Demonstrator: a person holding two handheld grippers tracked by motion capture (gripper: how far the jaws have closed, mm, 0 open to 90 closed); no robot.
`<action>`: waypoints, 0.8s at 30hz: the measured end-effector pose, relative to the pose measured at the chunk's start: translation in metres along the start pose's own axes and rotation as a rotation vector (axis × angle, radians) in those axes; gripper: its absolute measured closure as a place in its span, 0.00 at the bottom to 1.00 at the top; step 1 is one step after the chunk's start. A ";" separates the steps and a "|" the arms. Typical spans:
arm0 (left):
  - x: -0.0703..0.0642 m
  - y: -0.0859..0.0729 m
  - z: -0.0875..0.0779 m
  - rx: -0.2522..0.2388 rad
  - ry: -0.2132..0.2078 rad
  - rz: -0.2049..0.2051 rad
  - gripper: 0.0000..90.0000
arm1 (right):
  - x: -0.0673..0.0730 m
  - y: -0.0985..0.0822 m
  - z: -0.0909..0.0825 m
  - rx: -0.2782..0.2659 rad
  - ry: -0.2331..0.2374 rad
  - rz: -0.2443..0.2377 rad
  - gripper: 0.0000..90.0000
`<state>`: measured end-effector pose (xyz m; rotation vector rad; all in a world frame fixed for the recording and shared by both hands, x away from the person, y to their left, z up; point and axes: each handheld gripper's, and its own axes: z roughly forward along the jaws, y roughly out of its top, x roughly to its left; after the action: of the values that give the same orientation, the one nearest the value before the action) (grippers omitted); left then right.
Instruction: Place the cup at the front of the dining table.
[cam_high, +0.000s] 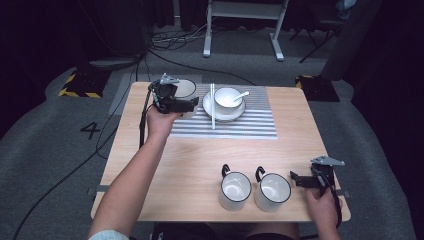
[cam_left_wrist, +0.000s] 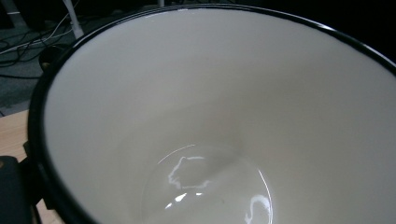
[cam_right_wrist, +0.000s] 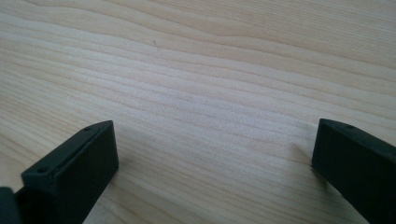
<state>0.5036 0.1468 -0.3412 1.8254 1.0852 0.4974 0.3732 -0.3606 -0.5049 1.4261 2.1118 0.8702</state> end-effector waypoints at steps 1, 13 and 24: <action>0.000 0.000 0.000 0.000 0.000 0.000 0.04 | 0.000 0.000 0.000 0.000 0.000 0.000 0.01; 0.014 0.007 0.043 0.023 0.023 -0.053 0.04 | 0.000 0.000 0.000 0.000 0.000 0.000 0.01; 0.026 -0.005 0.075 0.079 0.051 -0.112 0.04 | 0.000 0.000 0.000 0.000 0.000 0.001 0.01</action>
<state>0.5682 0.1312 -0.3855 1.8167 1.2501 0.4428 0.3731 -0.3604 -0.5049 1.4269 2.1115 0.8704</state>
